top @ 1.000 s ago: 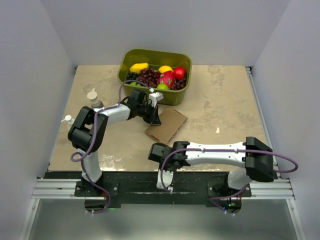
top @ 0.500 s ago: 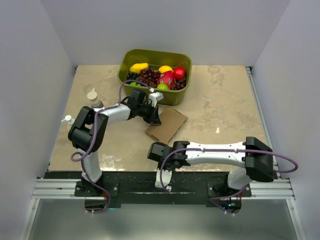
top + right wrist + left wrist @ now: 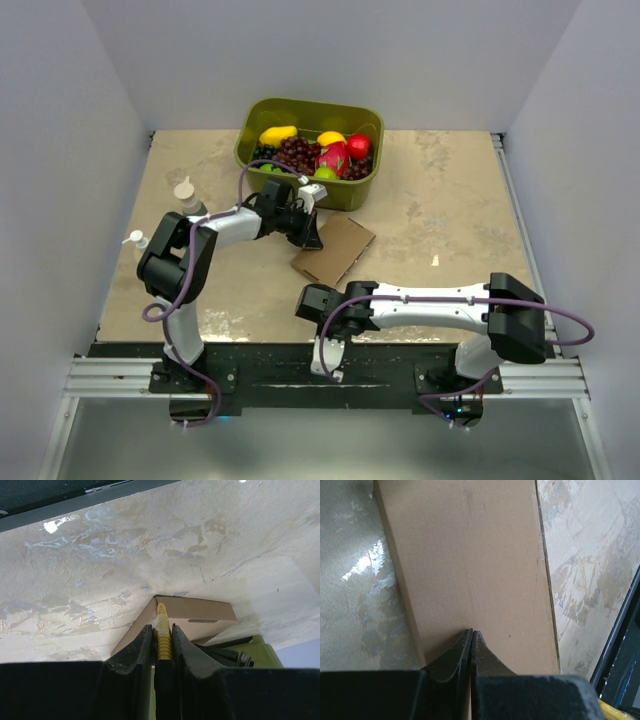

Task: Unpack the express box

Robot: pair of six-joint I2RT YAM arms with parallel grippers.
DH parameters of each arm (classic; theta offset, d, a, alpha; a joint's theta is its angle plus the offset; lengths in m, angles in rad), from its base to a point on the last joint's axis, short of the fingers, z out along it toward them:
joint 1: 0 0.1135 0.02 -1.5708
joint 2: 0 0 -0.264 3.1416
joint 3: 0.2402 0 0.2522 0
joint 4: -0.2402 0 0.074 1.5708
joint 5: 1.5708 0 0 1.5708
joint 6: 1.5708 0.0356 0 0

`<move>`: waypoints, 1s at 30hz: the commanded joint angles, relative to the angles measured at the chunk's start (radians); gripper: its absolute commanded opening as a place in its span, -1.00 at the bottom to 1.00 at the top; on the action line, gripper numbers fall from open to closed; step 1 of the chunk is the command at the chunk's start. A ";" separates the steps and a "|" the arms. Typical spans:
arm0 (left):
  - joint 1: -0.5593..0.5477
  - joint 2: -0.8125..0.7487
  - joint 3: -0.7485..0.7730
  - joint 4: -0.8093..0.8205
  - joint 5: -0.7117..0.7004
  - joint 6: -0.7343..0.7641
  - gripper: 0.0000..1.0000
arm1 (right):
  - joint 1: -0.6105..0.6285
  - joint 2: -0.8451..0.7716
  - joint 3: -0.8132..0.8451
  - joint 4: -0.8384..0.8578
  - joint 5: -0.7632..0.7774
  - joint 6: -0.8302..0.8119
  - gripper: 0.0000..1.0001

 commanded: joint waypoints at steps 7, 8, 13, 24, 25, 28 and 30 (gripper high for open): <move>-0.004 0.051 0.003 -0.036 -0.078 0.013 -0.91 | -0.004 0.011 0.029 -0.026 0.019 0.006 -1.00; -0.004 0.051 0.003 -0.036 -0.078 0.013 -0.91 | -0.004 0.014 0.028 -0.022 0.023 0.006 -1.00; -0.004 0.052 0.003 -0.036 -0.078 0.013 -0.92 | -0.005 0.028 0.017 0.014 0.056 0.007 -1.00; -0.004 0.057 0.002 -0.036 -0.085 0.021 -0.93 | -0.009 0.036 0.017 0.029 0.108 0.012 -1.00; -0.003 0.059 0.002 -0.034 -0.085 0.022 -0.94 | -0.007 0.036 0.020 0.026 0.112 0.013 -1.00; -0.004 0.062 0.002 -0.034 -0.090 0.025 -0.97 | -0.009 0.036 0.041 0.000 0.125 0.015 -1.00; -0.004 0.065 0.005 -0.036 -0.095 0.030 -0.97 | -0.009 0.031 0.055 -0.019 0.129 0.015 -1.00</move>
